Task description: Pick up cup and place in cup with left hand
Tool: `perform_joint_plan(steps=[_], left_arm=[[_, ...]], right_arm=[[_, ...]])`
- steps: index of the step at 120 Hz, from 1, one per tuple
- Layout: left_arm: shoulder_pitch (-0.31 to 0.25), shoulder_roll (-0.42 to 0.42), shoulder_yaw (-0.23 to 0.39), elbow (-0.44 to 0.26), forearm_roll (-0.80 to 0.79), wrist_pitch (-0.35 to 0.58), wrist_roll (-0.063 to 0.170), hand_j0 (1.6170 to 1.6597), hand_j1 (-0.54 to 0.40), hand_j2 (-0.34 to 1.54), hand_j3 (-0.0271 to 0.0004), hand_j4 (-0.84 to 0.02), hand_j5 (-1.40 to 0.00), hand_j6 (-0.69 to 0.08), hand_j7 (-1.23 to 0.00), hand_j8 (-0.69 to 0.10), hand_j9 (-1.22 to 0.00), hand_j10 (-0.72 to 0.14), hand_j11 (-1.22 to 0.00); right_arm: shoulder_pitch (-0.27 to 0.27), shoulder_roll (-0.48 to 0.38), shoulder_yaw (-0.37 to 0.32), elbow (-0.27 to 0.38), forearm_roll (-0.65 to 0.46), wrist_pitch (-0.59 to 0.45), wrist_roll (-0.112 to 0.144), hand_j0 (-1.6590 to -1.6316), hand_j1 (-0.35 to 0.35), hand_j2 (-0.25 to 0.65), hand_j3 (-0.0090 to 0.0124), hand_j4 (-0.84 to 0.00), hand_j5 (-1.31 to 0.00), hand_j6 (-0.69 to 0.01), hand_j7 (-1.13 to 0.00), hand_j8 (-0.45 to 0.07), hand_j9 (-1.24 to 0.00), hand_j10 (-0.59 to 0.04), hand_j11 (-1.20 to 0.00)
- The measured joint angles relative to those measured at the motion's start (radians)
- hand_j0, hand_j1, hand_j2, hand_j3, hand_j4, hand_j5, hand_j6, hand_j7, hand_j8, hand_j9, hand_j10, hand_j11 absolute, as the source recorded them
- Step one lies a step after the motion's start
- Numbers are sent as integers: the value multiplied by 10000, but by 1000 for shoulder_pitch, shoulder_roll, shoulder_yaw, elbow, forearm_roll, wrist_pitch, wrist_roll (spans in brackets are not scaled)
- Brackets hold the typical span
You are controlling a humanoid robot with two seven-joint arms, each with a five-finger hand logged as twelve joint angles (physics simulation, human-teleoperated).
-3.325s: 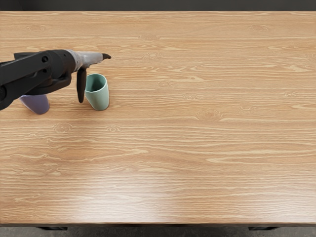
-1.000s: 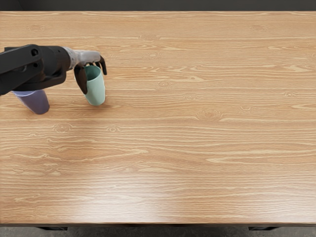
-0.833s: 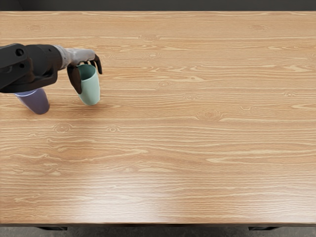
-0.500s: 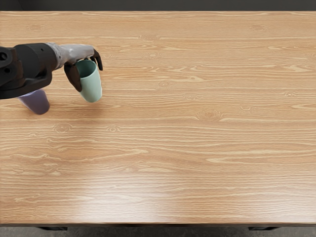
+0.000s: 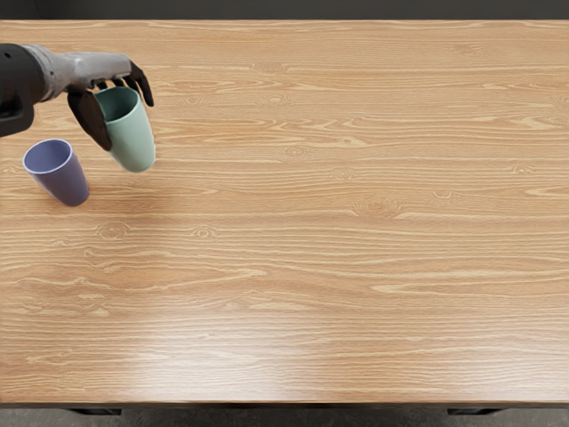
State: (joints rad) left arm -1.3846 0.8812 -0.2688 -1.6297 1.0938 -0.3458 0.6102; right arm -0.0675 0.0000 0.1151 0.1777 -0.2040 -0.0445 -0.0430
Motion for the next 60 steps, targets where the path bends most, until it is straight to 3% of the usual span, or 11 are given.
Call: perform_joint_plan(steps=[60], left_arm=[[-7, 140, -13, -24, -18, -58, 1, 16553, -1537, 1269, 0, -4373, -6073, -2996, -6054, -2581, -6067, -3936, -6017]], right_arm=[[0, 0, 0, 0, 0, 0, 0, -16581, -3204, -48, 0, -241, -311, -241, -310, -241, -310, -240, -310]])
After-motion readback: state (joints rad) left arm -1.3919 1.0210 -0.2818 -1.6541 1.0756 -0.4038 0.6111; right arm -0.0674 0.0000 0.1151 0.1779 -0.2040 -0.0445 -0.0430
